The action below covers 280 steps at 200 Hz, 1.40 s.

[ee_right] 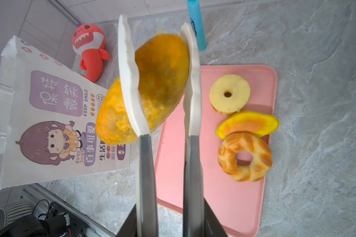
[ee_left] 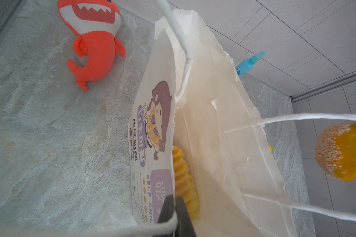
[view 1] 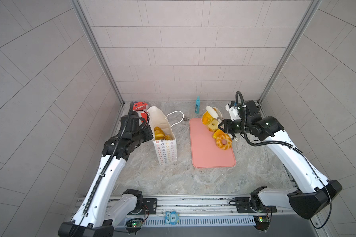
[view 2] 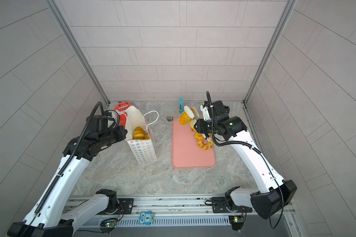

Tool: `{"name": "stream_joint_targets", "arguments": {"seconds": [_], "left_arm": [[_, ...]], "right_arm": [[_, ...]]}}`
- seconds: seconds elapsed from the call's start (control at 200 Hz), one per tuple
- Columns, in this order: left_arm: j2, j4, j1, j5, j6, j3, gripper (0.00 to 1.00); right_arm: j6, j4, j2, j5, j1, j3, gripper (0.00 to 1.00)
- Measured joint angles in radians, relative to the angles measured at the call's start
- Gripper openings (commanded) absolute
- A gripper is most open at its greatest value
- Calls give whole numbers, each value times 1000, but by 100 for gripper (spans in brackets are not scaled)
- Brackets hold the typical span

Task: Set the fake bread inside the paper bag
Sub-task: 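Carry the oval orange bun with the tongs over the paper bag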

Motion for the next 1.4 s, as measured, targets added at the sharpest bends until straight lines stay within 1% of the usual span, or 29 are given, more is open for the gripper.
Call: {"name": "stream_joint_targets", "arguments": {"seconds": [0.811,1.401], "left_arm": [[0,0,0,0,0,0,6],[0,0,0,0,-1,0,6]], "right_arm": [[3,-45,15,-15,8,245,36],[9,-37,52,-21,180,338,36]]}}
